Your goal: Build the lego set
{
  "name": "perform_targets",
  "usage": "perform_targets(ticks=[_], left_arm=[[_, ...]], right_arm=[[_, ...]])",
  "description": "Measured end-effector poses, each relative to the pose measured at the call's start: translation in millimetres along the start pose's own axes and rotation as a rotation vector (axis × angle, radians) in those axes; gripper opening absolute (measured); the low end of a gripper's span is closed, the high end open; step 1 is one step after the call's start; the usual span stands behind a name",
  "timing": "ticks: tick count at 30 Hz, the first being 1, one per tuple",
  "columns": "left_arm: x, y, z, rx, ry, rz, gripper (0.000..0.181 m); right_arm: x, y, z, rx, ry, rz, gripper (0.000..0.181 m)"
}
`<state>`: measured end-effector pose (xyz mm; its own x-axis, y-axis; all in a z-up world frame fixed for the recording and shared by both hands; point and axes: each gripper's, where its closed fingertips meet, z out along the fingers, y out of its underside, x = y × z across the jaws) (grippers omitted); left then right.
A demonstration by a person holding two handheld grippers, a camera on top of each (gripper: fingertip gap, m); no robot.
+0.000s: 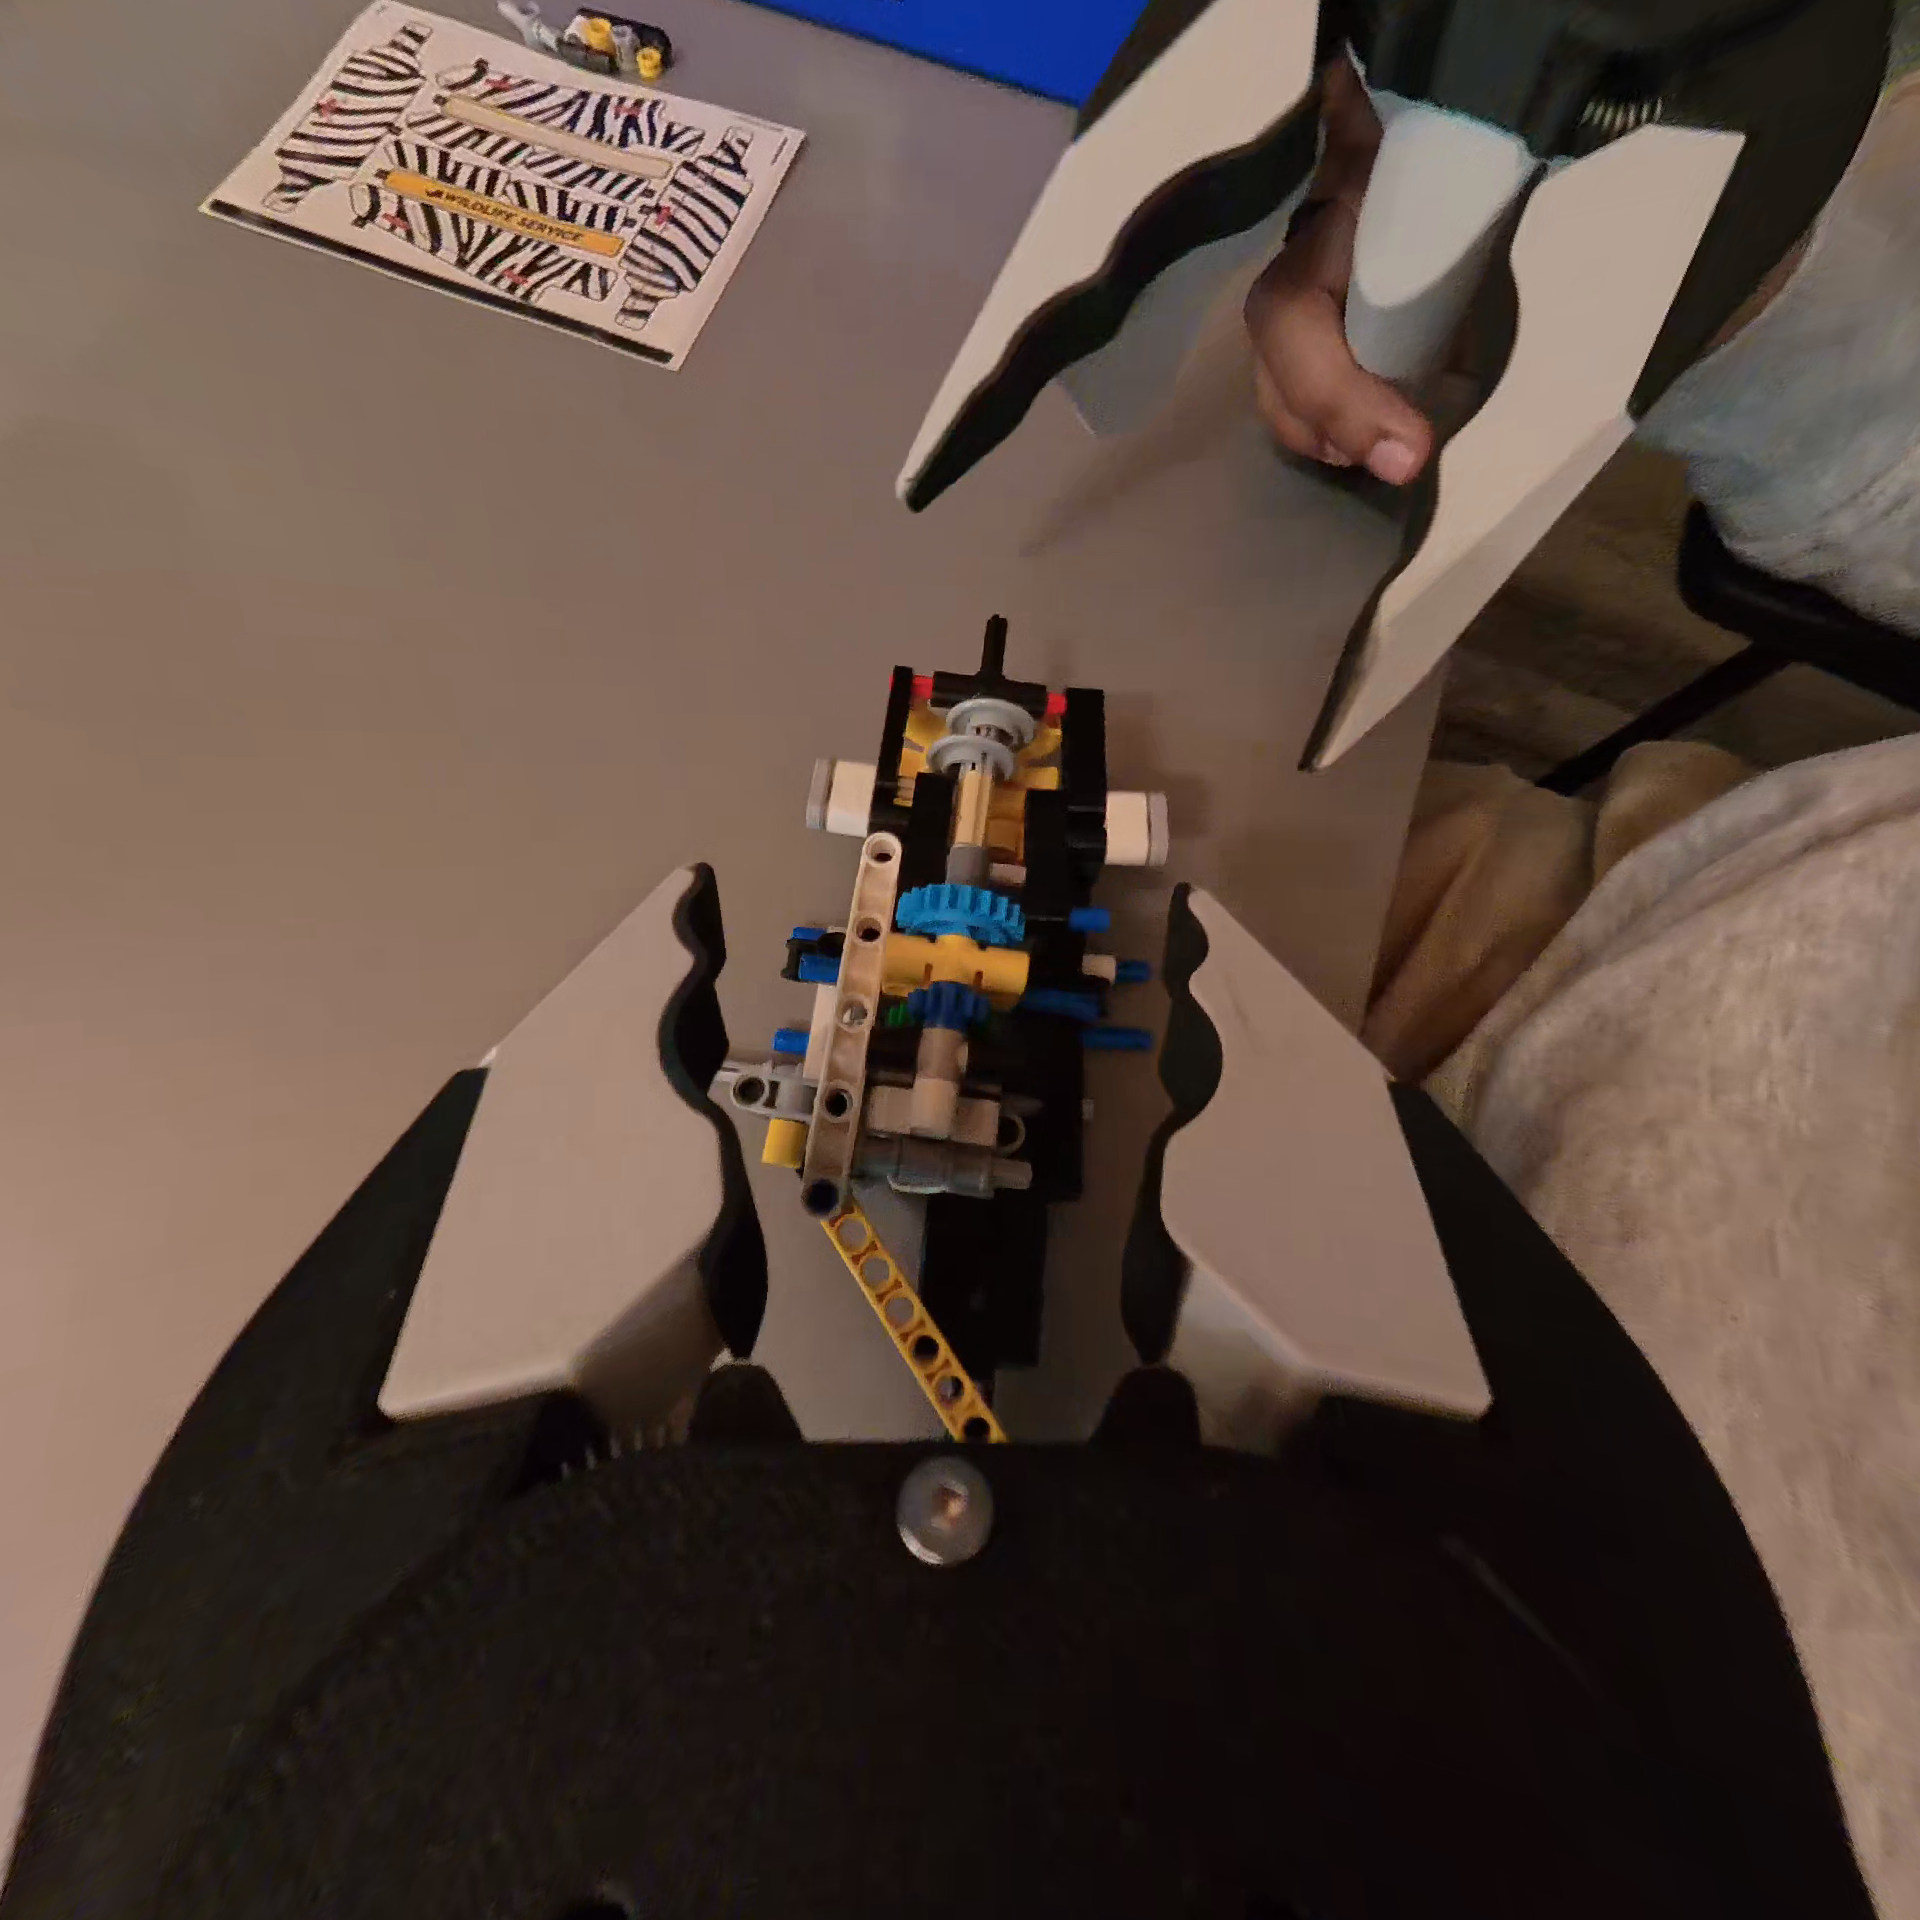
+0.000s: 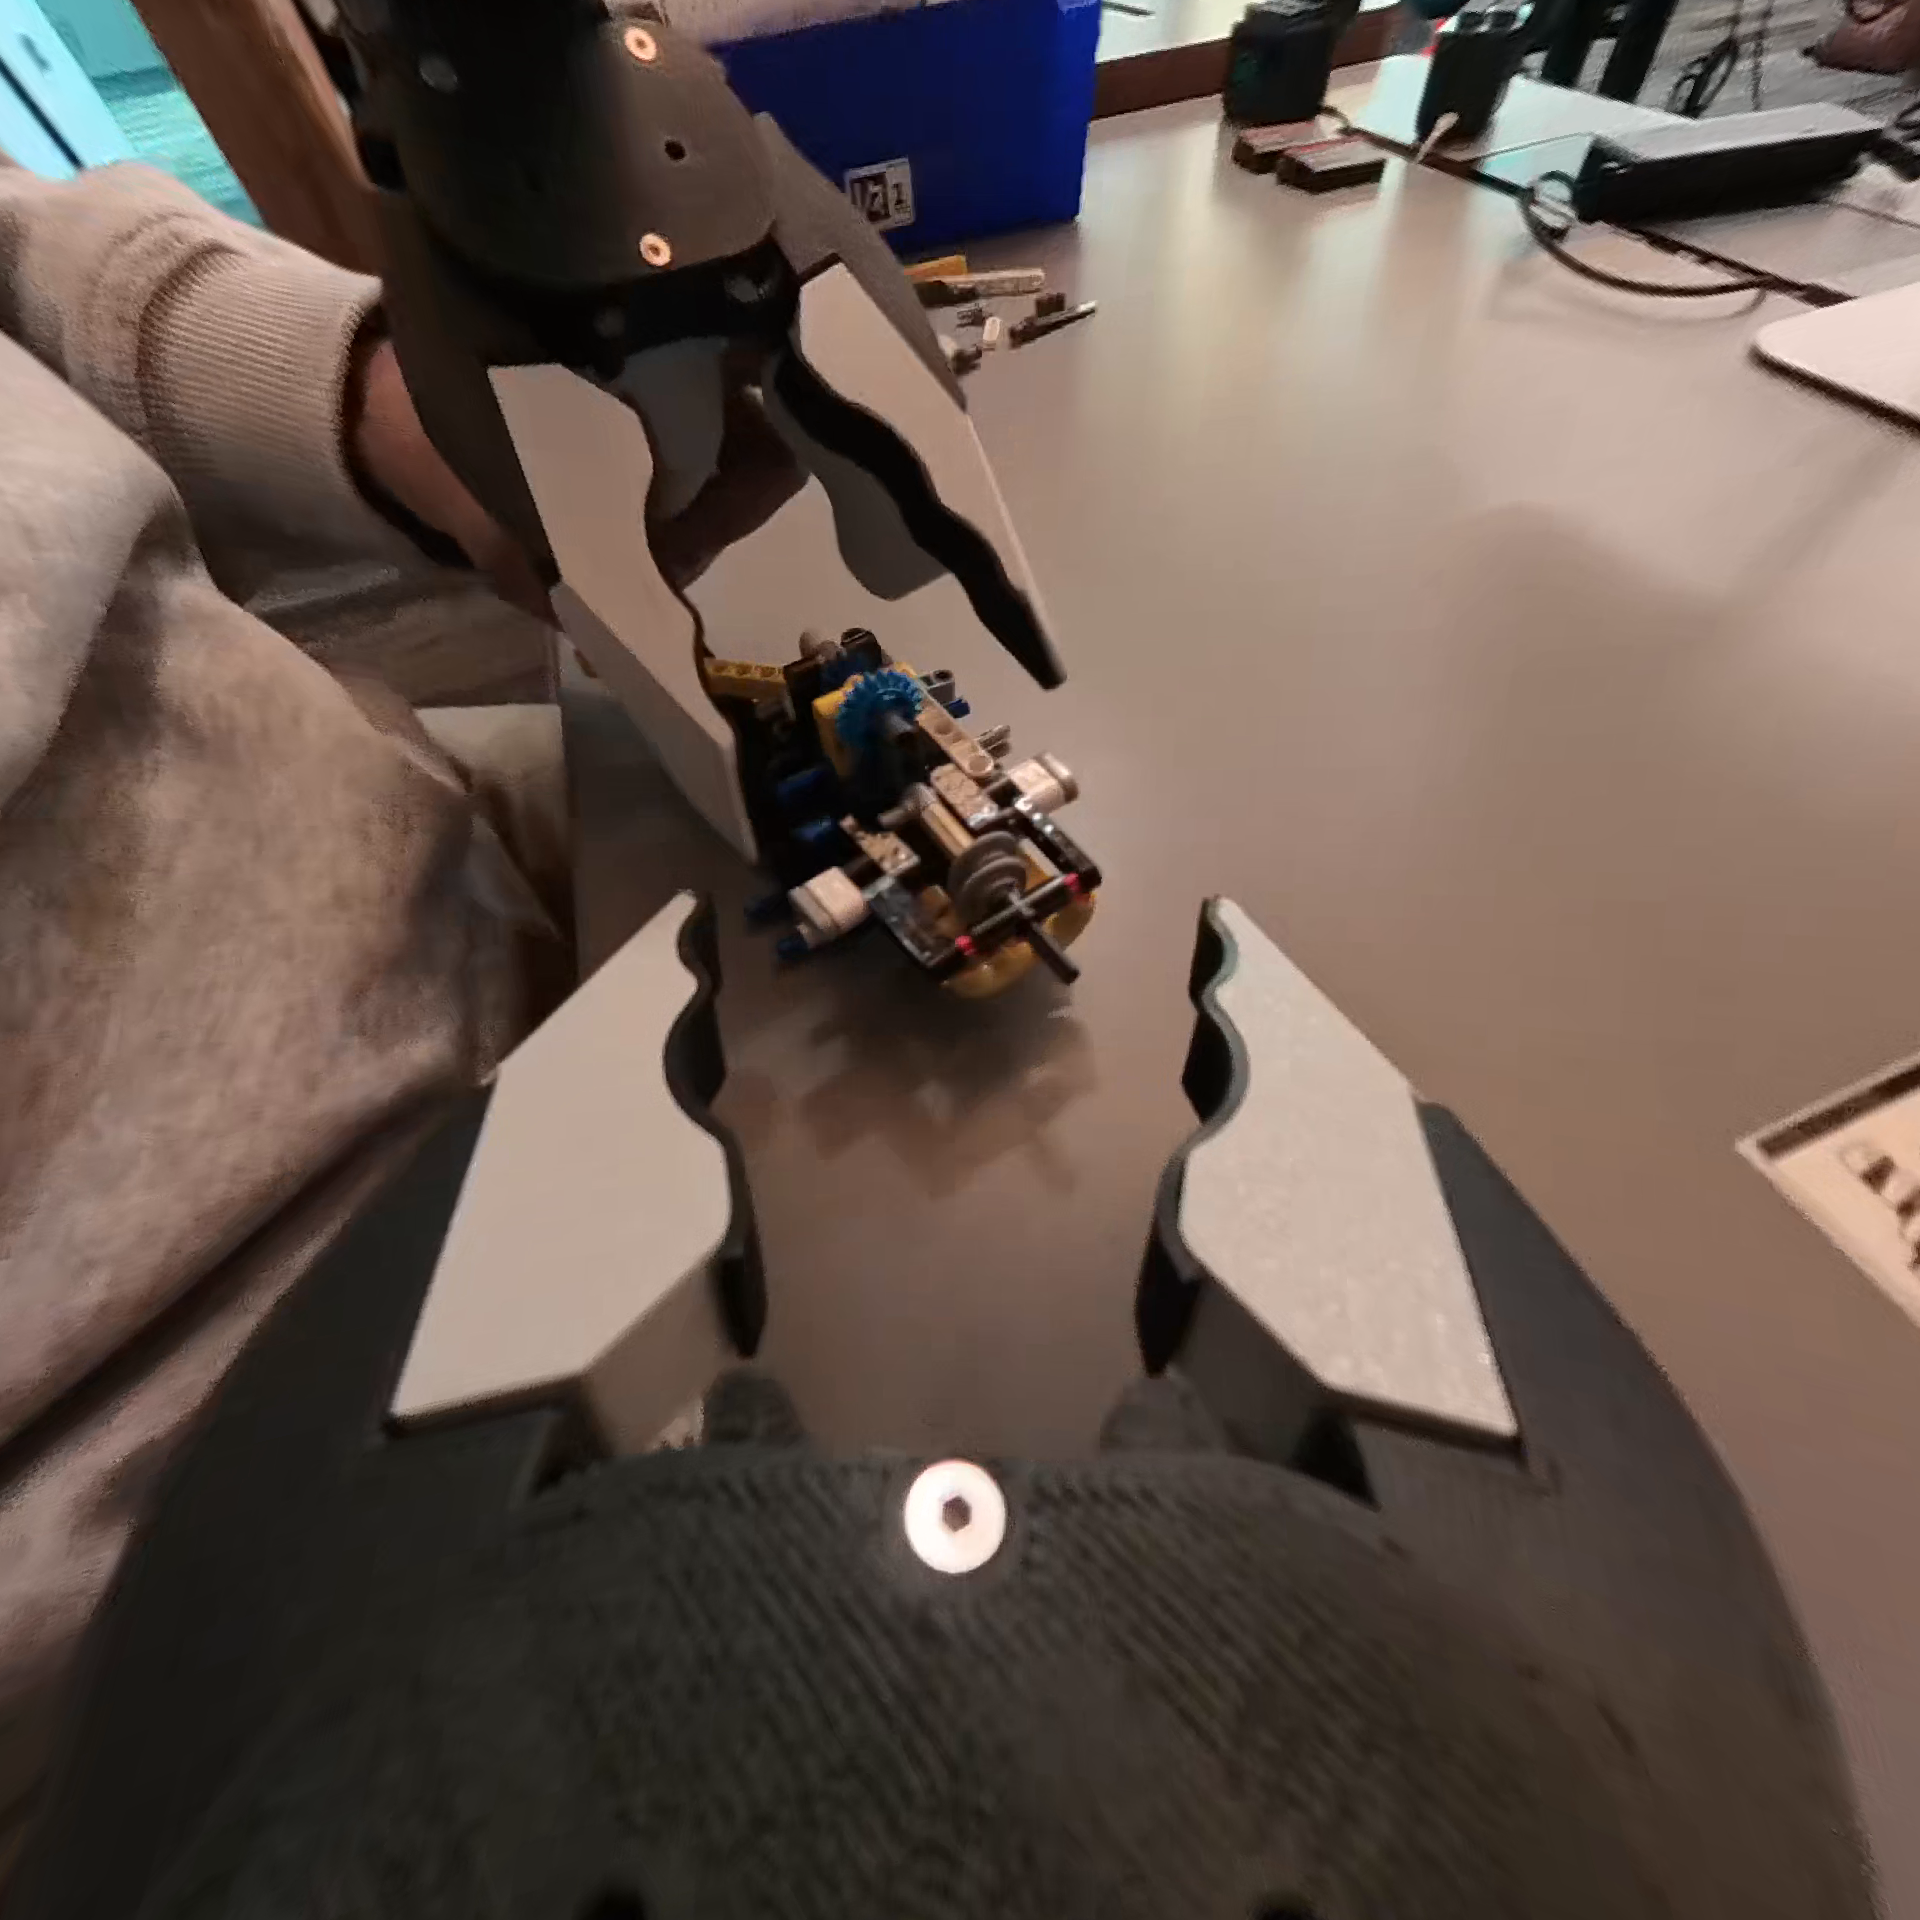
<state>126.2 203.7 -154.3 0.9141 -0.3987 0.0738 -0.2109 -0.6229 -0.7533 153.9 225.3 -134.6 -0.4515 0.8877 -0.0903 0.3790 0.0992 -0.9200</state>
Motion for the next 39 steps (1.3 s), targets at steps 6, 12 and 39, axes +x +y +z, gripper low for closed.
perform_targets(ticks=[6, 12, 39], left_arm=[[3.3, 6.3, 1.6, -0.019, -0.059, 0.036, 0.062], [6.5, 7.7, 5.2, 0.002, -0.048, 0.022, 0.065], [14.0, 10.2, -2.9, 0.032, 0.009, 0.151, 0.055]], right_arm=[[-7.8, -0.9, 24.8, -0.07, -0.196, -0.118, 0.09], [-8.5, -5.1, 33.5, -0.074, -0.264, -0.166, 0.079], [-28.3, 0.5, 46.4, -0.197, -0.426, -0.267, 0.079]])
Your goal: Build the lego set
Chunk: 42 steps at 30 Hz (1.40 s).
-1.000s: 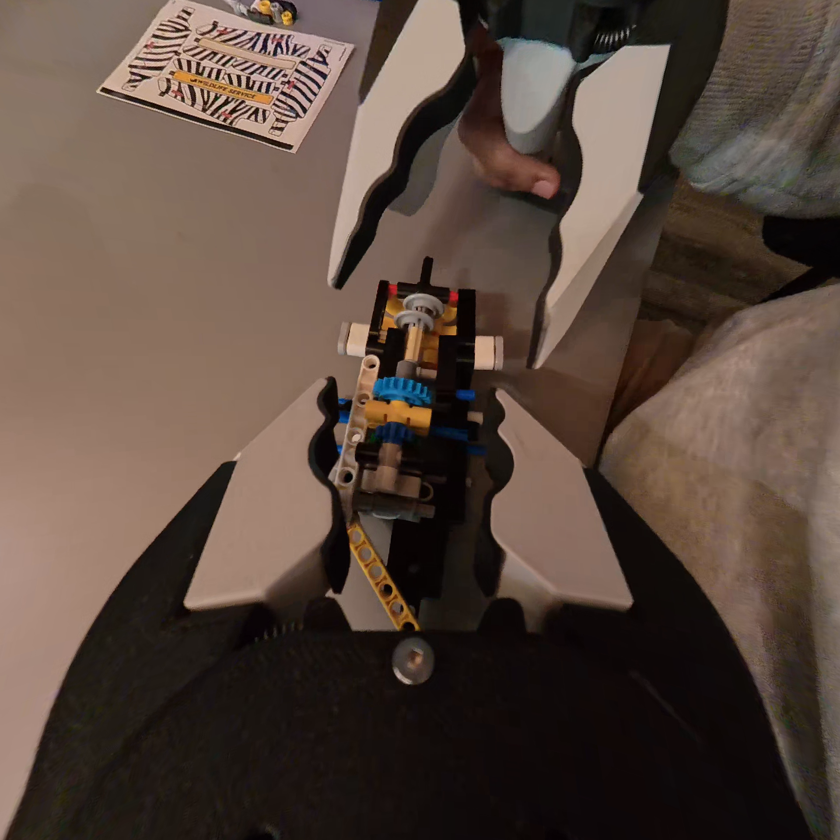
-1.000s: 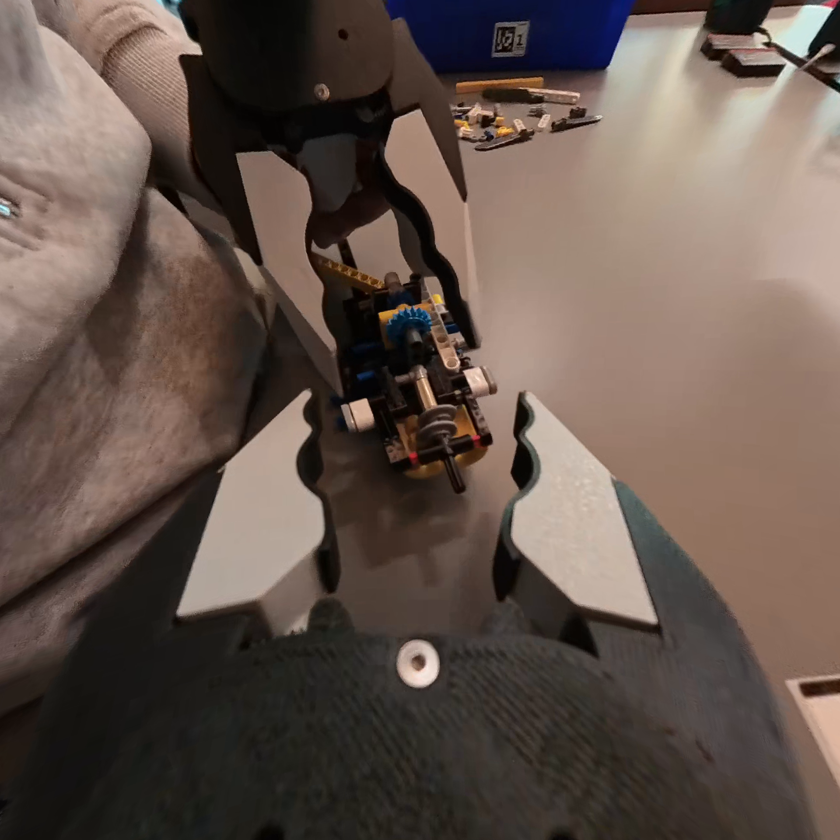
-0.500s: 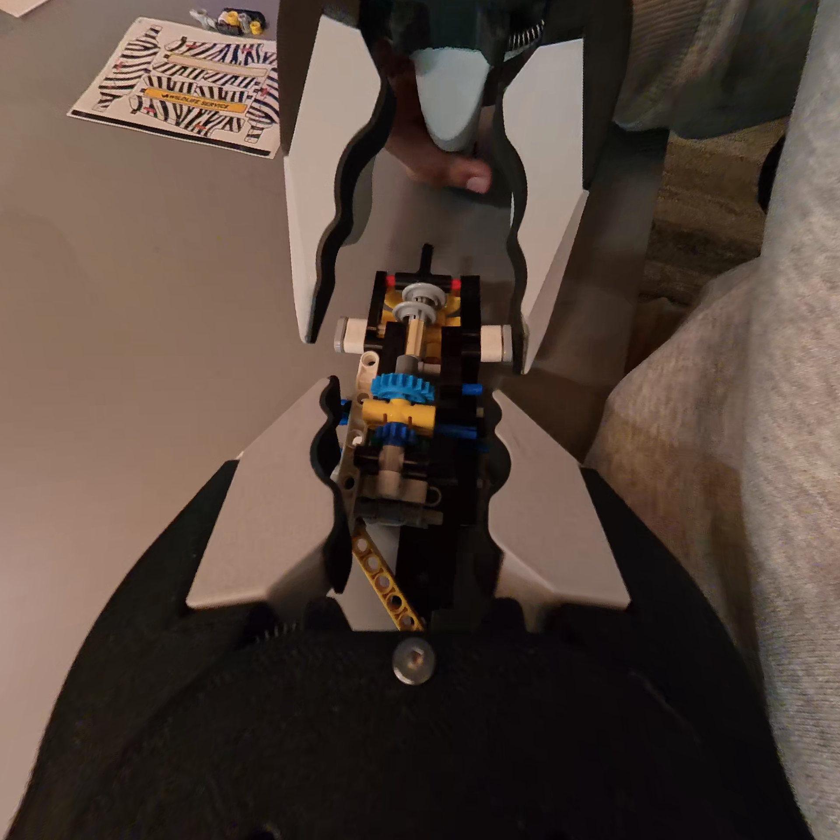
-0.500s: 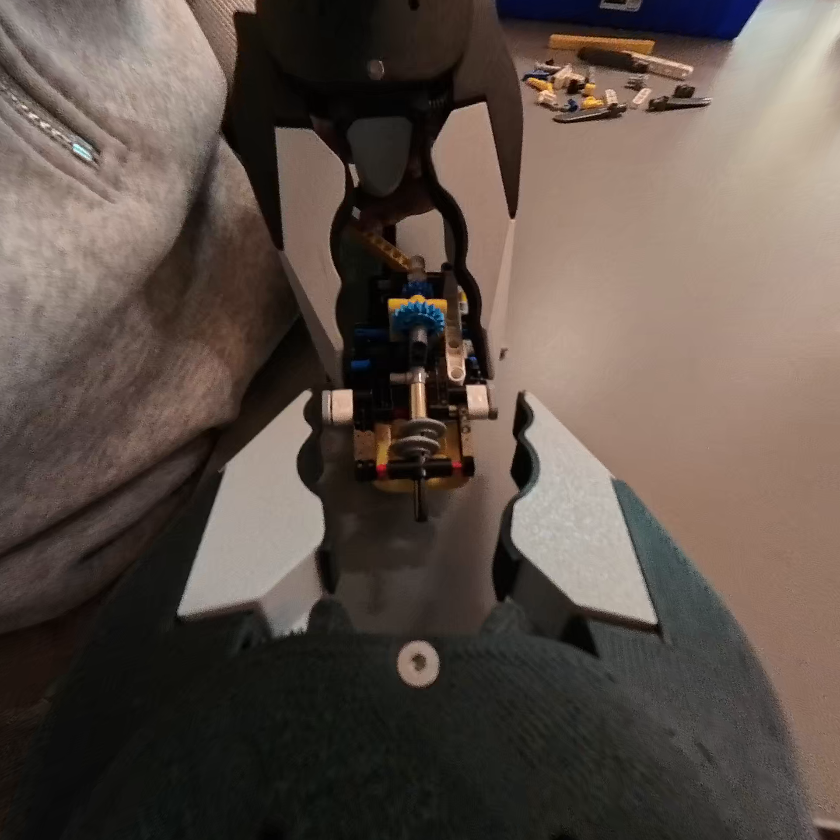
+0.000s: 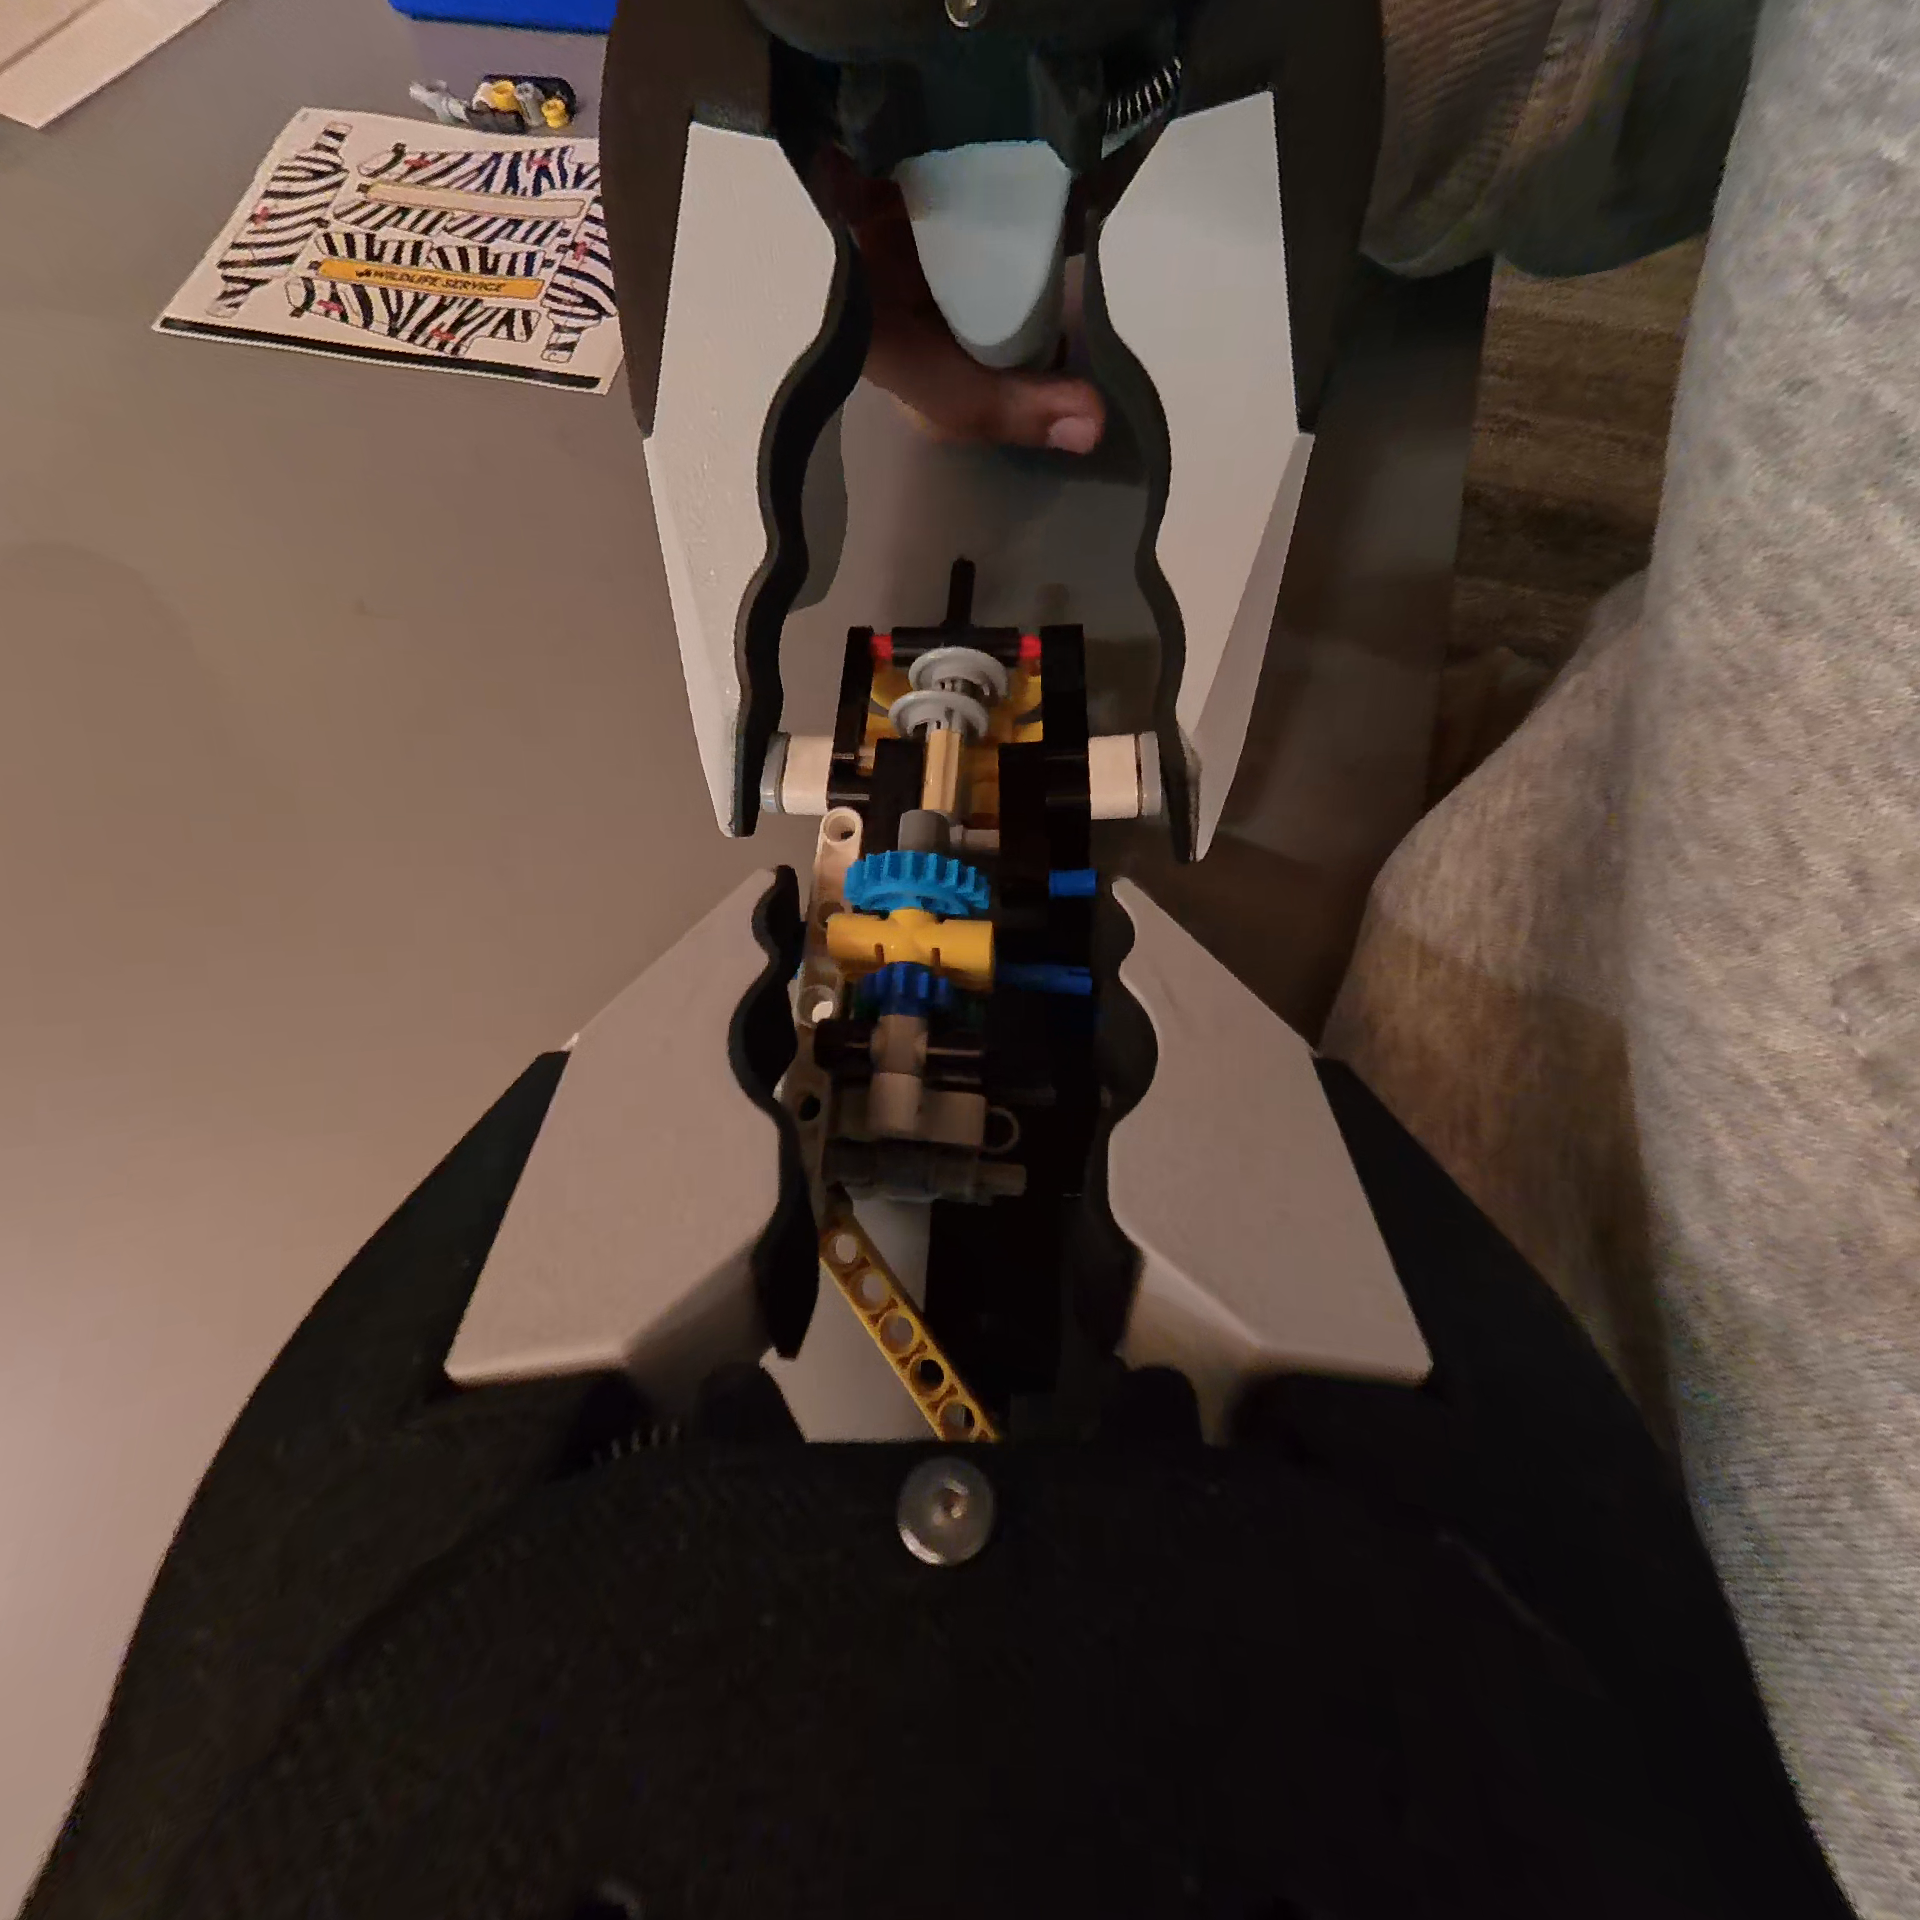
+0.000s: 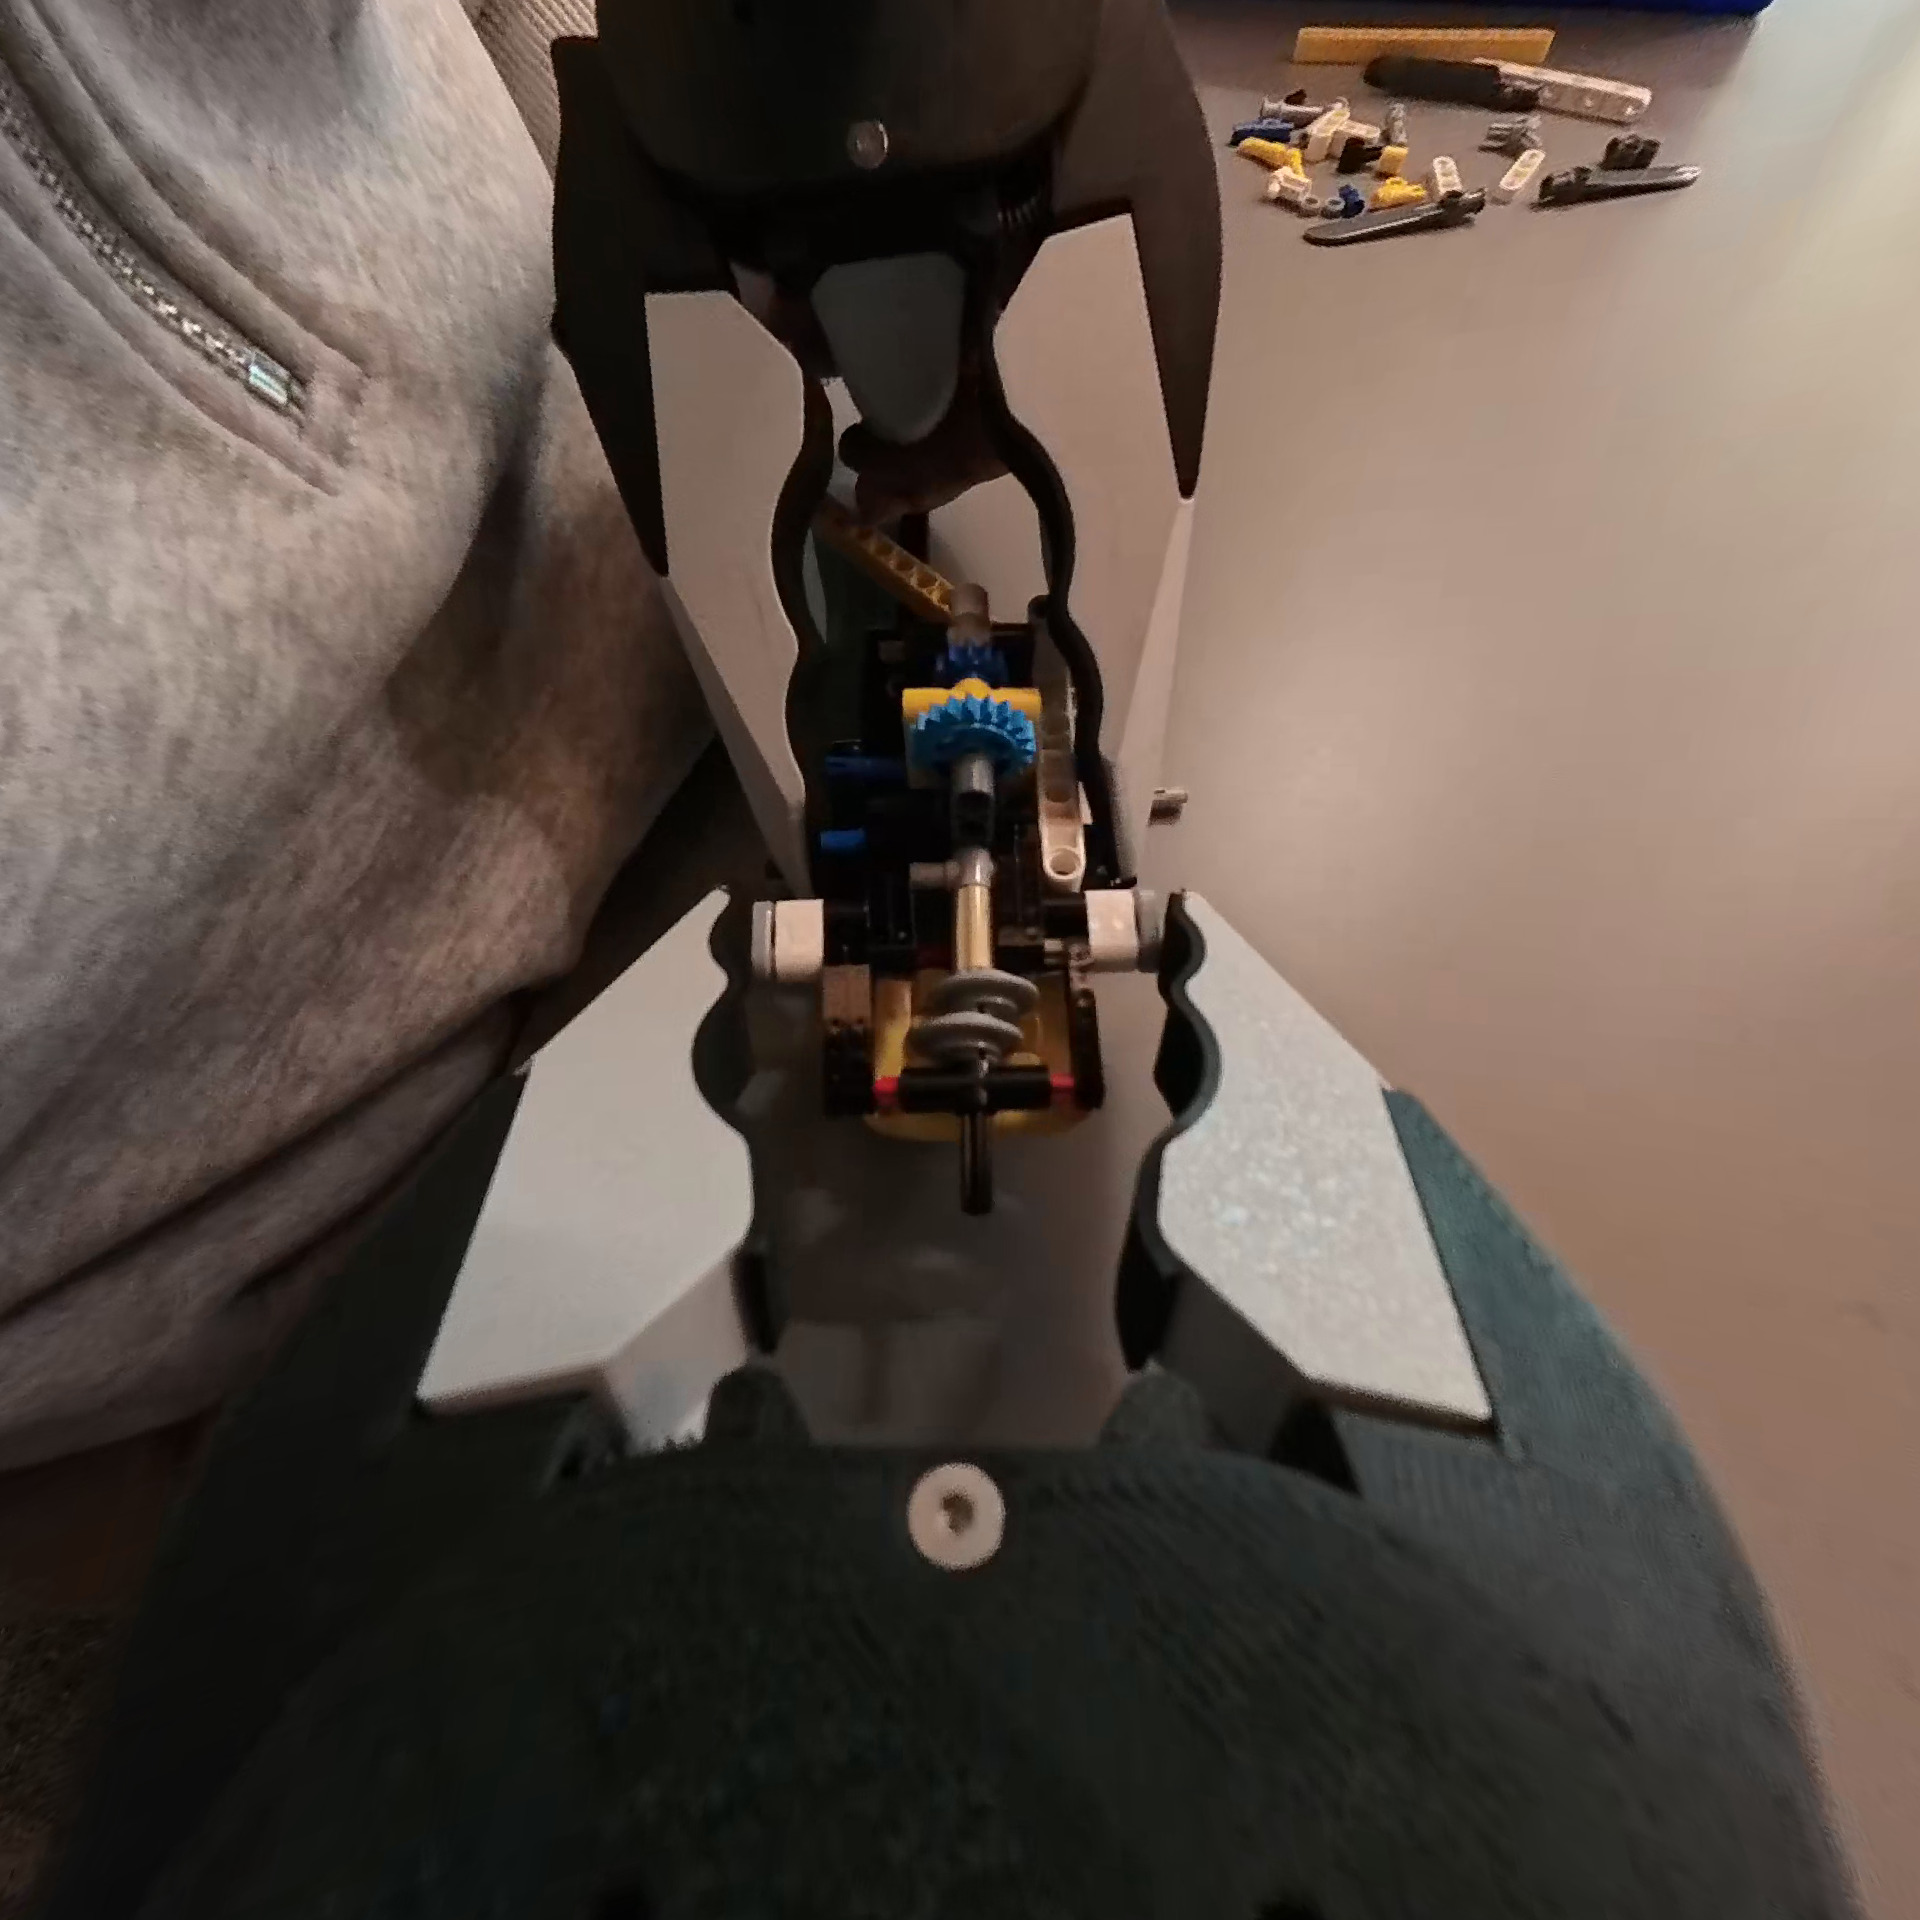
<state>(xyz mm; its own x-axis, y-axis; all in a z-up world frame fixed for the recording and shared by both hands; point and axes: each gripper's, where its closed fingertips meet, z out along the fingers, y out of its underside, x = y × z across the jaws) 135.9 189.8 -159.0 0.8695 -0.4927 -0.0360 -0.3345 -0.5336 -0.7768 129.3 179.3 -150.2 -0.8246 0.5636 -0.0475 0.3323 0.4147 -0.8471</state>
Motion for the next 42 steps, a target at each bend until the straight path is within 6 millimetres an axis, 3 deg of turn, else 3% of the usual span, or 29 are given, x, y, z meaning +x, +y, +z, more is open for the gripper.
perform_targets(ticks=[42], left_arm=[[0.2, -3.3, -1.0, 0.024, 0.016, -0.013, 0.054]], right_arm=[[3.5, 1.8, 0.6, -0.048, 0.066, -0.033, 0.082]])
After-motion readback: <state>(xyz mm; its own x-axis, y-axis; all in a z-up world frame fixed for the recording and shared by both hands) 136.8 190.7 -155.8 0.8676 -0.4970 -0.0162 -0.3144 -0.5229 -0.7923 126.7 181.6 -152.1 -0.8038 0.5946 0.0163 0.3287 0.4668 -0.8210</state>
